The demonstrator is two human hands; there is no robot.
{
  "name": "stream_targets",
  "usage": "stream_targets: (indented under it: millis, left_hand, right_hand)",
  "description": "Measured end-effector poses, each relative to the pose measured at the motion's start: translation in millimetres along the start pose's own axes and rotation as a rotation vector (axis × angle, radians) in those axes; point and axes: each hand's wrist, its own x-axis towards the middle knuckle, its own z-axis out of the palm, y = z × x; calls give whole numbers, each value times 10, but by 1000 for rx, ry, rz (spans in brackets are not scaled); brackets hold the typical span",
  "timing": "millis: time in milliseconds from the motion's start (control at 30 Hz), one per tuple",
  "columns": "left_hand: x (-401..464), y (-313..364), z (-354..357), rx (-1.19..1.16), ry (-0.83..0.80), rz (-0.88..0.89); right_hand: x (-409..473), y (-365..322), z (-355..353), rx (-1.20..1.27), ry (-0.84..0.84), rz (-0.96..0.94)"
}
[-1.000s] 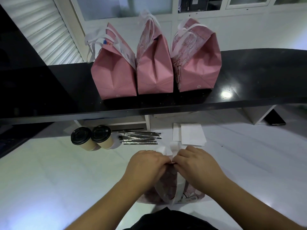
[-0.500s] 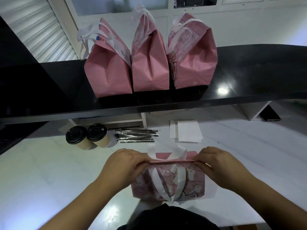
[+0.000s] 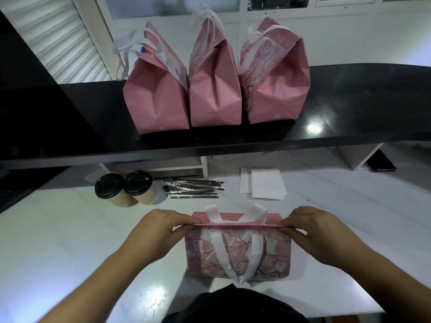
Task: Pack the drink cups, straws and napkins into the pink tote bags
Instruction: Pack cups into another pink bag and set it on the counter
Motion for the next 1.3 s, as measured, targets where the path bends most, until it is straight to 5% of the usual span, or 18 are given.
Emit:
stream_targets:
  millis: [267,567,767,1000,1300]
  left_hand:
    - [34,147,40,-151,-61,-39]
    - [7,223,155,-287,-39,-135]
    - [-23,259,159,-259,-26,-144]
    - [-7,256,167,-288,-22,-166]
    - [18,333,164,-363,13,-235]
  right_hand:
    - [216,-249,58,119,-75,215]
    - [516,-432,63,288,49,356]
    - [402,-458,-32,332,44,204]
    - [69,-223,22,-176,-137,-195]
    - [176,-292,208,-252,12,-211]
